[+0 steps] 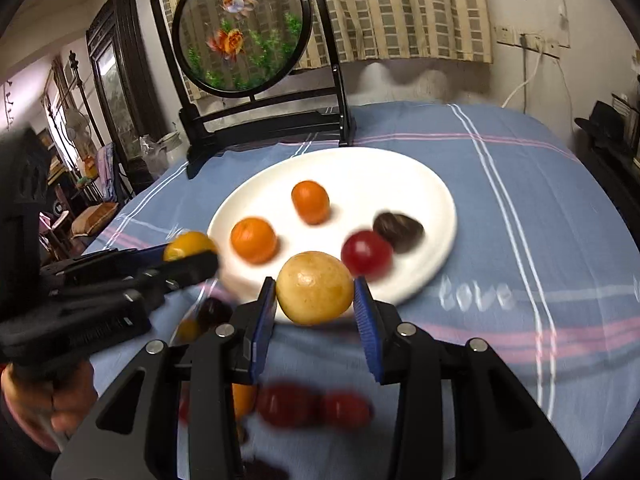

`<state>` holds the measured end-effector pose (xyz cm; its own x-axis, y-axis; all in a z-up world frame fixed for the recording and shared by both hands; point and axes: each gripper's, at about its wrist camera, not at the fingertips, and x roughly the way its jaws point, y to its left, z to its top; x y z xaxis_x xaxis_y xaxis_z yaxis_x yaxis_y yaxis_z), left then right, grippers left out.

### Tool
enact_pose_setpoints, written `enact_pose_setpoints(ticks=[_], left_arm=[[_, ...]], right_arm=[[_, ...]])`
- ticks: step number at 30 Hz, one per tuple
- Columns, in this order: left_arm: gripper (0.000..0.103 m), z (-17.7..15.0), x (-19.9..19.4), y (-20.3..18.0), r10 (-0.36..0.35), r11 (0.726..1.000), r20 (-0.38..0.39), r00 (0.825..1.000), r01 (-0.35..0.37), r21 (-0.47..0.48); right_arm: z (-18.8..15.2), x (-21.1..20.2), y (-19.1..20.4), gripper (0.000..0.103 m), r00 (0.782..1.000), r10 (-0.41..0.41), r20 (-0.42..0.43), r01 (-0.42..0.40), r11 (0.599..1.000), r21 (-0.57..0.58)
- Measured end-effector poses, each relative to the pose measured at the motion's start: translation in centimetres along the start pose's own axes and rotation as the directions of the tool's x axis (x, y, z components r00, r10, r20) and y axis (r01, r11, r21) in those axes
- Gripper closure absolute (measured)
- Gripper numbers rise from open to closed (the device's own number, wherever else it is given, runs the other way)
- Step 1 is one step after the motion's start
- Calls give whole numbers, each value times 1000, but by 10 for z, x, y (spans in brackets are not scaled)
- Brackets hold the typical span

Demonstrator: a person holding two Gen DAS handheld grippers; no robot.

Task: Organize fruits
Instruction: 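Place both yellow fruits on the white plate and open both grippers, then grasp a dark cherry with the right gripper while the left gripper grasps another dark cherry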

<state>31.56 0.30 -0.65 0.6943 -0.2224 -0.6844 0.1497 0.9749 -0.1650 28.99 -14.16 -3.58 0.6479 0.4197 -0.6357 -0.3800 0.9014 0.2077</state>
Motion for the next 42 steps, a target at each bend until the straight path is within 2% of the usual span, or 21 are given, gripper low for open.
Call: enact_pose_setpoints(ticks=[2,4,6,7,8,9,12,15,17,19,23,25,26,30,32,36,42], left_arm=[[64,11,18,-1,62,998,-8,998,-62,-3],[64,14,29,3,47,999,-28,998,-48,-13],[55,15,25,5,71,997,-15,997,-71,3],[37,16,21,7,104,995,0,995,-104,6],[13,16,12,11,136,991,26,990,-136,-6],[8,16,5,16,136,991,45,990,-135,-19],[5,13,-28,32,118,991,118,986,-109,-77],[3,1,-52,45,175,982,163,971,-161,-96],[2,-13,-58,55,221,972,152,963,-205,-115],[2,-28,-60,63,240,964,118,964,-223,-145],[2,-50,-56,72,229,961,35,973,-220,-169],[2,-53,-57,72,231,959,34,972,-221,-174],[2,-54,-58,71,233,959,38,972,-223,-173],[2,-54,-60,65,245,960,45,968,-236,-151],[2,-54,-63,61,242,962,58,968,-232,-145],[2,-55,-61,55,263,960,63,963,-255,-115],[2,-55,-58,51,268,961,54,962,-263,-89]], right_arm=[[8,17,-6,63,1000,-21,-16,21,1000,16],[11,29,-14,63,999,7,-49,-5,1000,28],[13,35,-20,57,997,38,-70,-35,999,39],[15,34,-22,55,997,40,-64,-37,998,44],[17,29,-25,49,998,32,-52,-29,998,55],[18,24,-27,45,999,28,-42,-25,998,60],[18,1,-31,44,1000,28,-8,-28,997,69],[7,-19,-23,44,999,49,-10,-49,998,24],[-5,-27,-16,45,1000,27,-8,-27,999,-37],[-21,-31,-10,45,999,-16,-34,13,996,-85],[-42,-30,-9,45,994,16,-111,-24,997,-72],[-49,-31,-1,46,990,-7,-142,-10,993,-121],[-52,-33,1,50,989,-22,-150,1,991,-136],[-66,-45,12,52,981,51,-189,-83,983,-163],[-74,-46,16,52,977,44,-210,-85,978,-190],[-78,-43,17,62,969,65,-238,-109,978,-176],[-77,-45,15,62,959,112,-259,-153,978,-145]])
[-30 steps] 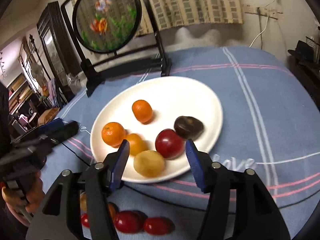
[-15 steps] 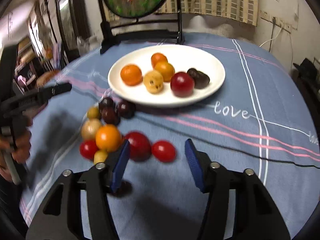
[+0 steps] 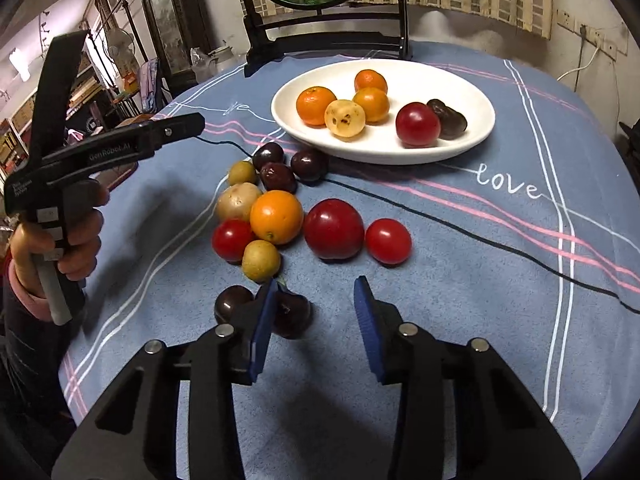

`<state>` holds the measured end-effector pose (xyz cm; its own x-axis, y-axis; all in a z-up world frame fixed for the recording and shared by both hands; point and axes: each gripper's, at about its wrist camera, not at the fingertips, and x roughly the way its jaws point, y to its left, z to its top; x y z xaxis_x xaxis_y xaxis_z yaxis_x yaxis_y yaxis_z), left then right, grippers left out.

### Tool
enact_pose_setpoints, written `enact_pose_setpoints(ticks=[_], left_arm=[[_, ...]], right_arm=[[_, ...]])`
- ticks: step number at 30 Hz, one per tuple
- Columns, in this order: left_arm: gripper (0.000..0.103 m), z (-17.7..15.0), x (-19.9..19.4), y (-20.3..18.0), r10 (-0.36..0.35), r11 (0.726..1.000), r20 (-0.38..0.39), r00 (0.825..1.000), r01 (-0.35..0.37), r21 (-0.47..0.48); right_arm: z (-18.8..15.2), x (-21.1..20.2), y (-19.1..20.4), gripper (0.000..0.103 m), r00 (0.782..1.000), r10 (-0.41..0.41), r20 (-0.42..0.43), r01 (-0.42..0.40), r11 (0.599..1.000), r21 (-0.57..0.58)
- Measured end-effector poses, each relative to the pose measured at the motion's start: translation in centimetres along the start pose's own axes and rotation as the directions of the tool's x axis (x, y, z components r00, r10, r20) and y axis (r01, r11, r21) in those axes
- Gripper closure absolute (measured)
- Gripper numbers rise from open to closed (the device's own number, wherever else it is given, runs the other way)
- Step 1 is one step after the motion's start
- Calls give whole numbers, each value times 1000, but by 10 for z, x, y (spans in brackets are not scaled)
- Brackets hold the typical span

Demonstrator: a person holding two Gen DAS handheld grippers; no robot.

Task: Organize fruits
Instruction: 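Grasp a dark cherry with the right gripper while the left gripper grasps another dark cherry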

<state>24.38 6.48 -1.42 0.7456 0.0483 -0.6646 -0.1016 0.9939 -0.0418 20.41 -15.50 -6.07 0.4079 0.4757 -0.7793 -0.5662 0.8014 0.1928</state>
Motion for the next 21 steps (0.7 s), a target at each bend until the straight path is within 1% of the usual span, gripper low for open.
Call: enact_pose_setpoints(ticks=[2,3,5,7,12,14,19,20,21], left_arm=[[2,0,-1,0,4,1000,5,1000,-4,2],[2,0,-2,0,4,1000,6,1000,-4,2],[2,0,-2,0,3,1000,5,1000,-3,2],[2,0,-2,-1,2,1000,3,1000,-2,4],[2,0,-4,-3,3,1000,10,1000,-4,17],[2,0,-5,-4,4,1000,12,1000,-4,22],[2,0,-6,-5,1,1000,20,1000,-2,25],[2,0,-6,-5,3,1000,21,1000,-4,26],[2,0,-6,-6,5,1000,21,1000,-6,28]], right_arm=[[-1,-2,-1,62,999,46,-6,-46,999,8],[-1,-3,0,62,999,54,-8,-54,999,8],[-2,-3,0,62,999,50,-18,-50,999,8],[-4,3,0,62,998,49,-50,-48,999,15],[-7,8,5,63,995,62,-74,-62,998,0],[-8,10,5,63,995,61,-73,-61,998,-1],[-8,15,4,63,993,91,-74,-90,996,15],[-8,17,5,64,993,95,-75,-94,995,13],[-8,19,7,68,993,93,-72,-93,996,4]])
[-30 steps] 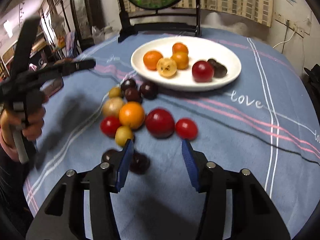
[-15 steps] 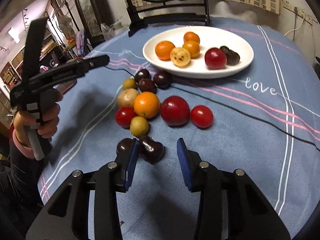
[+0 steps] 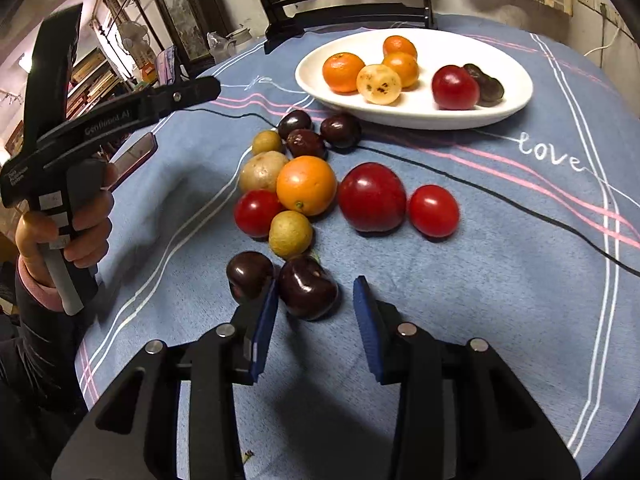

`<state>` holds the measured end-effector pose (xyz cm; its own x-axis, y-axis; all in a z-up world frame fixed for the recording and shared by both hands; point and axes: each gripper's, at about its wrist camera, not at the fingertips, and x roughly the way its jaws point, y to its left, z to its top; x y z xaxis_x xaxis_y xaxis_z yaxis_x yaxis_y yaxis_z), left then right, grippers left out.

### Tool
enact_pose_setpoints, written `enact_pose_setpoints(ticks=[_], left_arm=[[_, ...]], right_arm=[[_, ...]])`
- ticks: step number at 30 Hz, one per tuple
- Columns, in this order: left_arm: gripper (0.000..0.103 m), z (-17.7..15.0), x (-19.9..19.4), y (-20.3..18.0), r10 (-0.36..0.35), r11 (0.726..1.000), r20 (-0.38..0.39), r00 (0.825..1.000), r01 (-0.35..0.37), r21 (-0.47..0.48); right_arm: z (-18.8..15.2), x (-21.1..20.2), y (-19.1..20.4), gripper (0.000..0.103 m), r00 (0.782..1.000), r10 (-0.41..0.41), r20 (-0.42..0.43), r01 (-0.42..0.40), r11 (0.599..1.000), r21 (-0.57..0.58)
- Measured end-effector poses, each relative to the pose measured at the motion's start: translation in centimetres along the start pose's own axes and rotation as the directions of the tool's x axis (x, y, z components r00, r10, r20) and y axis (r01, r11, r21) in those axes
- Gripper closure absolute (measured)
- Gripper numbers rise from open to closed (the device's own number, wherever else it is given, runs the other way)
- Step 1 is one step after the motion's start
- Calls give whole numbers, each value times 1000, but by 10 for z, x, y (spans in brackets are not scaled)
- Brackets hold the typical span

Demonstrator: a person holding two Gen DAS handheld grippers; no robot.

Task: Organize fruits
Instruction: 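Grasp a dark cherry with the right gripper while the left gripper grasps another dark cherry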

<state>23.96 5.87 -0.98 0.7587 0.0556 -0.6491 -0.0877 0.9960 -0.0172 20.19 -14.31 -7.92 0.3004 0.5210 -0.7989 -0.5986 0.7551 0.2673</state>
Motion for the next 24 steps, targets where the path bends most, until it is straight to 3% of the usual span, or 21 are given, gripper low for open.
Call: enact_pose_setpoints(ticks=[2,6,11,14,19,24], left_arm=[[2,0,0,-1,1,1000,2,1000,-1,3],[2,-6,0,-1,7,1000,-8,1000,-7,18],[2,-24,-11,-10,-107,991,-41,993,110,79],[4,-46,-27,-28,-220,969,-70,973,227,102],[24,-73,-38,-74,-233,925,-111,966,255,281],[39,-75,-28,-81,-234,919,-159,959,271,286]], right_arm=[[0,1,4,74,1000,7,6,-6,1000,-19],[2,-1,2,75,1000,20,11,-20,1000,-10],[9,-19,-28,75,995,49,87,-59,991,122],[9,-25,-40,75,994,16,111,-35,984,172],[8,-26,-43,75,994,1,108,-21,981,192],[6,-26,-43,75,994,-16,106,-4,982,190]])
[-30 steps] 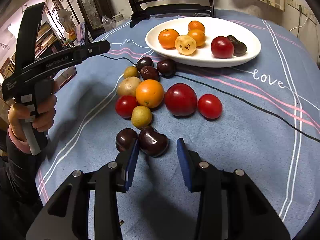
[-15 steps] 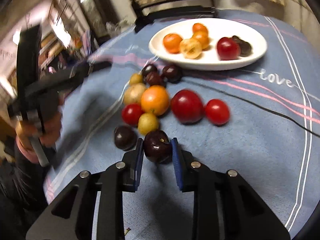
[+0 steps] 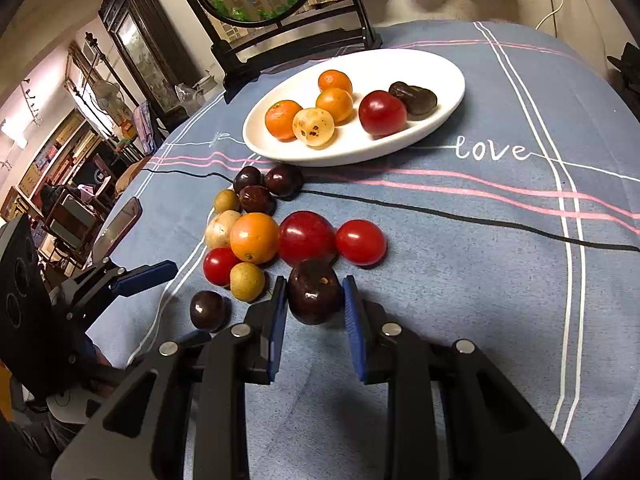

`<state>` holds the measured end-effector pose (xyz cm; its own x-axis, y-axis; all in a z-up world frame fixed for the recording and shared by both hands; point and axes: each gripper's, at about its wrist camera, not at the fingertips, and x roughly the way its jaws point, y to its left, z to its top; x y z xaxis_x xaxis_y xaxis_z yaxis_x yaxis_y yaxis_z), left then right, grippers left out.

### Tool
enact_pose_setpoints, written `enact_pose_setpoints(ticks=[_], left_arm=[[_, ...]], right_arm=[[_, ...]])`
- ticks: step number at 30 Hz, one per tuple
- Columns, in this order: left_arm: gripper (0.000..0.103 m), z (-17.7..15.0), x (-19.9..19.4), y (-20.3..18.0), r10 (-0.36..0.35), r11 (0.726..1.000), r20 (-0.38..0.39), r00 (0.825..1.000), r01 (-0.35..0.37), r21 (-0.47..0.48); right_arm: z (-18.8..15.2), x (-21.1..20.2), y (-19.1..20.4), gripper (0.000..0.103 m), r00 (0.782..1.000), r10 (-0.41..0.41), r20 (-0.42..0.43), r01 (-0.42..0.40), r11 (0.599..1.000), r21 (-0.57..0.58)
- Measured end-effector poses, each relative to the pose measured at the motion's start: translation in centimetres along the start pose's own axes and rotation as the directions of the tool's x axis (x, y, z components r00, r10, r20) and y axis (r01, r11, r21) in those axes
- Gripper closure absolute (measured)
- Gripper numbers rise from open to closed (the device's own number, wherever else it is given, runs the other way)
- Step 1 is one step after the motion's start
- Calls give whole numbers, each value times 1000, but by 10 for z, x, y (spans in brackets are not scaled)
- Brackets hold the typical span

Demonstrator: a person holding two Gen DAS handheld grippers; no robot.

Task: Organize fruits
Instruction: 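Grasp a dark cherry with the right gripper while the left gripper grasps another dark cherry, then drop both dark cherries onto the white plate by opening both grippers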

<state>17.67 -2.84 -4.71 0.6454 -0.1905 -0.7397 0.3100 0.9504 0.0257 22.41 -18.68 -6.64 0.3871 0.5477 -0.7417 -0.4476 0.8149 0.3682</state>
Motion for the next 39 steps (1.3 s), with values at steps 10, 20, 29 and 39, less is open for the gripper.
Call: enact_pose_setpoints(ticks=[10,20,29,39], left_arm=[[62,1,23,5,-58,998,-118,991,54,-44],[72,0,12,8,-93,994,-90,992,87,-66],[72,99,3,59,-57,985,134,989,77,-154],[31,161,82,114,68,949,56,996,-47,-311]], right_arm=[[1,0,-1,75,1000,-7,-4,7,1000,5],[2,-3,-1,75,1000,-3,13,3,1000,8],[51,-2,1,75,979,-52,197,56,998,-12],[121,58,-5,65,973,-128,194,135,990,-26]])
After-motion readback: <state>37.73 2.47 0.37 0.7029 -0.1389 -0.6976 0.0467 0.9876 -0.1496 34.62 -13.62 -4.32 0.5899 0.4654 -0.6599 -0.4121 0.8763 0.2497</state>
